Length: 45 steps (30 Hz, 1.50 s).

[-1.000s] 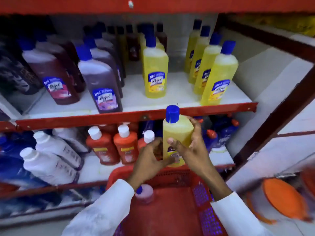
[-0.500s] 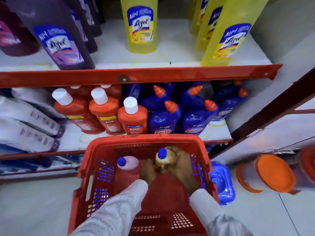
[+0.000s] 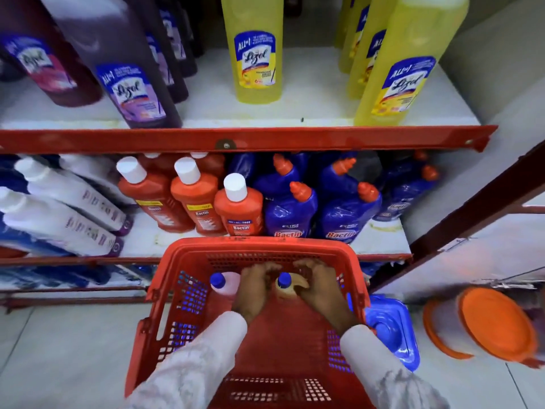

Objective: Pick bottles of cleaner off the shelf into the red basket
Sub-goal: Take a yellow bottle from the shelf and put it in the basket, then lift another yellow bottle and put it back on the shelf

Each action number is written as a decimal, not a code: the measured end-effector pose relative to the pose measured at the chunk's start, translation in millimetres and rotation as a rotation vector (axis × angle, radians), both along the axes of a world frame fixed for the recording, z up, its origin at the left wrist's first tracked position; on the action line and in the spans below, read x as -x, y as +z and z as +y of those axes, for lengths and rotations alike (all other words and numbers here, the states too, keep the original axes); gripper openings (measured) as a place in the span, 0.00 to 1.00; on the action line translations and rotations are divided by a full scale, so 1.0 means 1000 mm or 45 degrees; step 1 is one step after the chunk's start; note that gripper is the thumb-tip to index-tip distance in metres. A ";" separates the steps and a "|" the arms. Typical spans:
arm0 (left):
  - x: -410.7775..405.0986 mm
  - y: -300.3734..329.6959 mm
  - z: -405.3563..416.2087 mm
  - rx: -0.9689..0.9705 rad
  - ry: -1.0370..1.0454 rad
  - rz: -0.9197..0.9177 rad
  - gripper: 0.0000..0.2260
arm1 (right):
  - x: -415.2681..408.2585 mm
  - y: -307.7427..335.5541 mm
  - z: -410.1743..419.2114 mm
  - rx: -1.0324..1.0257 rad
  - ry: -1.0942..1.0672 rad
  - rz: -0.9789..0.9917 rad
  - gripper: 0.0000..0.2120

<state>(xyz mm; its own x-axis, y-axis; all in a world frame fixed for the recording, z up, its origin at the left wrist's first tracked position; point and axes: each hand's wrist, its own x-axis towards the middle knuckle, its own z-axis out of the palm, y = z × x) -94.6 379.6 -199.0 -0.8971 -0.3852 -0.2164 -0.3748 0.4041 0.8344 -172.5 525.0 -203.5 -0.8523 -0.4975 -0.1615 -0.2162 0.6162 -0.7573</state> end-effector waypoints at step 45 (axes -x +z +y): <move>0.116 0.190 -0.019 1.256 -0.050 0.475 0.25 | 0.129 0.299 0.012 1.826 -0.042 0.055 0.31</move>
<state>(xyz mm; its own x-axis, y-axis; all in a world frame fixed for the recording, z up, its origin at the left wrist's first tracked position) -211.1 360.7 -9.1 -0.8578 -0.2096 0.4693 -0.1340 0.9727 0.1896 -301.9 536.8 96.0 -0.8575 -0.1859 0.4796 -0.2555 -0.6553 -0.7108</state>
